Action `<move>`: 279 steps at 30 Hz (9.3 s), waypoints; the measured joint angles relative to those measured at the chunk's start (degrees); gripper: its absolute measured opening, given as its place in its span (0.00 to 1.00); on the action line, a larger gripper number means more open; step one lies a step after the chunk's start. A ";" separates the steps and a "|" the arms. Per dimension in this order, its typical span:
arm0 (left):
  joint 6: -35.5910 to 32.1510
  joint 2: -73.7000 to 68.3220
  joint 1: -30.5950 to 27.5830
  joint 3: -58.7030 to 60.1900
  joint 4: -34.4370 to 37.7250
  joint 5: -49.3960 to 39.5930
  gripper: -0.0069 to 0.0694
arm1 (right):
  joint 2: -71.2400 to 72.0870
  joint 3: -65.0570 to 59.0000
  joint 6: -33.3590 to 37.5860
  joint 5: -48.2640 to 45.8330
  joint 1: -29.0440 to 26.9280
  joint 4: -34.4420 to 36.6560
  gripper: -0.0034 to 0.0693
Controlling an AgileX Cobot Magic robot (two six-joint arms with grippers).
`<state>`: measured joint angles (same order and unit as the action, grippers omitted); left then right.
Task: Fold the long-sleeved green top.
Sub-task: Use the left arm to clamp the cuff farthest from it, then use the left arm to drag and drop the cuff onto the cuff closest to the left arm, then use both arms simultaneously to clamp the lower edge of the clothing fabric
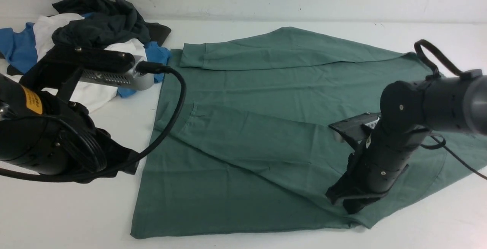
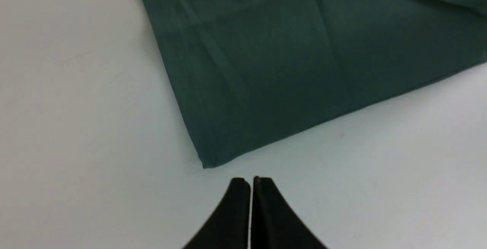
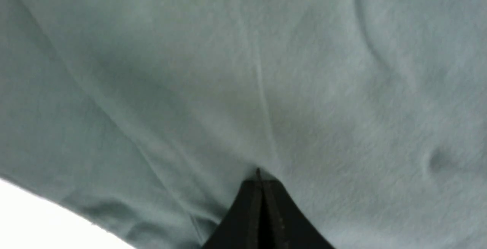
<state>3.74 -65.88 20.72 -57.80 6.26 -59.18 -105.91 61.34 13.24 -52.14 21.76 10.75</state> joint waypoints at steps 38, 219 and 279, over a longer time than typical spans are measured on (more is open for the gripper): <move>4.58 -39.61 -4.45 -32.69 -0.36 6.39 0.11 | 41.27 -9.67 -14.45 -14.54 6.27 -8.91 0.03; 9.01 -46.16 11.79 -15.00 -3.86 5.25 0.09 | -33.21 64.51 -5.50 -9.21 -11.22 -13.71 0.30; 34.56 -14.67 23.80 25.23 -3.10 11.12 0.51 | 36.57 -4.13 -7.32 -18.81 -6.84 -2.14 0.03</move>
<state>38.29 -80.55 44.52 -32.57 3.16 -48.06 -69.33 57.21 5.92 -70.95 14.92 8.61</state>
